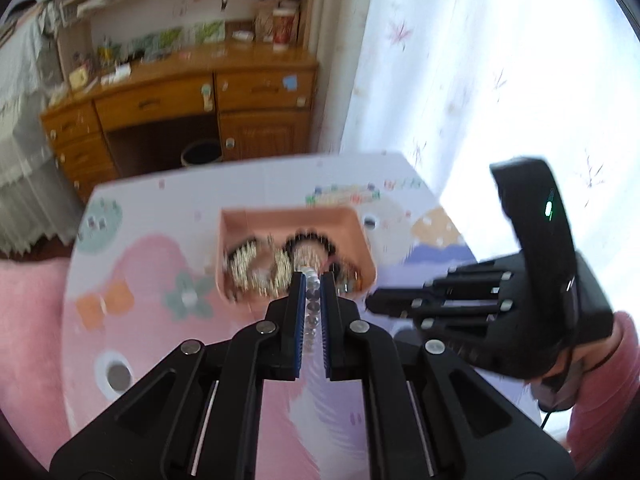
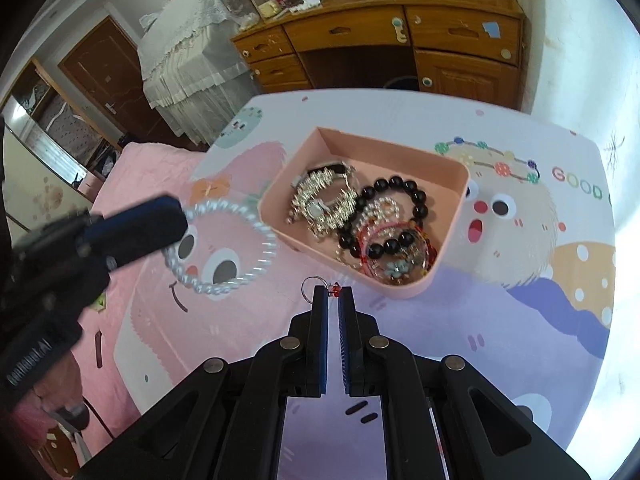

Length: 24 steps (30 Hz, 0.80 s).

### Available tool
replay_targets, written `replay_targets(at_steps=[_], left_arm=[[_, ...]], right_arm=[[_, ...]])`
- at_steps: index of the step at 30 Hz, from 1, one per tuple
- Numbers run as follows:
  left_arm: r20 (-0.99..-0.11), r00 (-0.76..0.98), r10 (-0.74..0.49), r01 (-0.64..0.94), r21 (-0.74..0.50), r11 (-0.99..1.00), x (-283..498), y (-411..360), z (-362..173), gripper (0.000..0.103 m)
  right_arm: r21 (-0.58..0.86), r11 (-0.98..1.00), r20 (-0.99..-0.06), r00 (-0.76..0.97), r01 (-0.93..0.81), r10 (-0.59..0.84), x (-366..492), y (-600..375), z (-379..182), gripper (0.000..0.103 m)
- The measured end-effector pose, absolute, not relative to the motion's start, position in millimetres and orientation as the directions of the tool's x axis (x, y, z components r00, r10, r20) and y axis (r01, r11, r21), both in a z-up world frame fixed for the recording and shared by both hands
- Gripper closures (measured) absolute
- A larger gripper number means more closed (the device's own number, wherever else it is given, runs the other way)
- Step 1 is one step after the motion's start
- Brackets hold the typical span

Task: Organize jewelry
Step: 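Carry the pearl bracelet and ring over the pink tray and open both tools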

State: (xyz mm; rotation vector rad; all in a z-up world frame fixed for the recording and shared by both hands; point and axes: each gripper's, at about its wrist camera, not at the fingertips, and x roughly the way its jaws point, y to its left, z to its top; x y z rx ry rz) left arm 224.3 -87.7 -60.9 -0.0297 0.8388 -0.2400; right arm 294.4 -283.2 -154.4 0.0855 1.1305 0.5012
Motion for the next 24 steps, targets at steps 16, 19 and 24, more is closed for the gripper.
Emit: replay_targets(at_steps=[16,19,24], left_arm=[[-0.713,0.695,-0.094,0.041,-0.091,0.995,284,-79,-89,0.048],[-0.705,0.704,-0.086,-0.002,-0.122,0.992,275,-66,-100,0.033],[-0.763,0.642,-0.073,-0.056,-0.142,0.988,257,-42,-120,0.033]], right_arm=[[0.441,0.891,-0.699,0.581,-0.108,0.416,309,-325,-188,0.063],[0.433,0.897,-0.712,0.575,-0.092,0.403,301,-327,-196,0.062],[0.439,0.897,-0.725,0.565,-0.062,0.394,279,-323,-203,0.04]])
